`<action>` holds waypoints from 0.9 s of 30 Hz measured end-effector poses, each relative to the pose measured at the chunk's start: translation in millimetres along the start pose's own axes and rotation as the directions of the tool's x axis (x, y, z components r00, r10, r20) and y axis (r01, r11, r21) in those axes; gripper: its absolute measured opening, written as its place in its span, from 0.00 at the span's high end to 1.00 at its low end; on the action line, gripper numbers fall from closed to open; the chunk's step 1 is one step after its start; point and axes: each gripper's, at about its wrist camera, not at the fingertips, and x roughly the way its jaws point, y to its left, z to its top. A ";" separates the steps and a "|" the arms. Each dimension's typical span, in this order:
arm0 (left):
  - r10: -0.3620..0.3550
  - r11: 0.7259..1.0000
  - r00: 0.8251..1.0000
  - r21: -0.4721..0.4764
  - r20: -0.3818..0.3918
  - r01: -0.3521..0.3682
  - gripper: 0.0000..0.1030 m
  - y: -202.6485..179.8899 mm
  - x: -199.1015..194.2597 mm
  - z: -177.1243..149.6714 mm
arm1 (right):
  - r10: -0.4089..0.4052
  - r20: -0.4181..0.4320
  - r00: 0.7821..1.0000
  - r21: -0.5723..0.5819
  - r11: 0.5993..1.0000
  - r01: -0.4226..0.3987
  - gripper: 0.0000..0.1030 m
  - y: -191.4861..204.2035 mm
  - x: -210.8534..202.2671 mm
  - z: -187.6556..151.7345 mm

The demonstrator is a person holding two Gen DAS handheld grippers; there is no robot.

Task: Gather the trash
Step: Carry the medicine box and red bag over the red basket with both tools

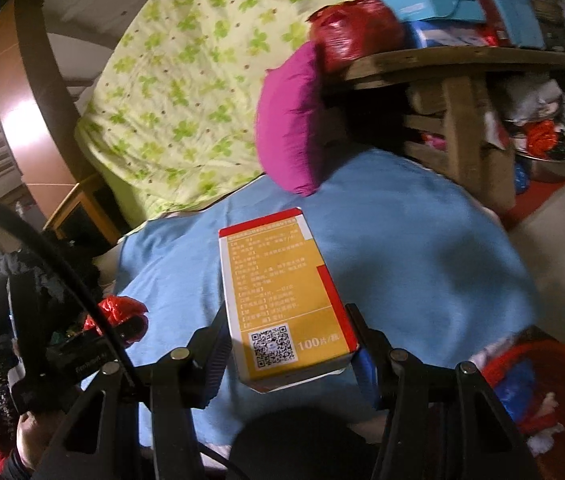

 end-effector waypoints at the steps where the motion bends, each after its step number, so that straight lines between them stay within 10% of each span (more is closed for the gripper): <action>1: -0.007 1.000 1.000 0.009 -0.002 0.007 0.40 -5.3 0.9 -0.6 | -0.009 0.002 1.000 0.003 1.000 0.009 0.45 -3.8 -3.0 -1.1; 27: -0.183 0.960 0.982 0.206 -0.055 0.190 0.40 -133.4 -6.6 -17.0 | -0.351 0.032 0.936 0.190 0.921 0.339 0.45 -146.2 -106.0 -44.5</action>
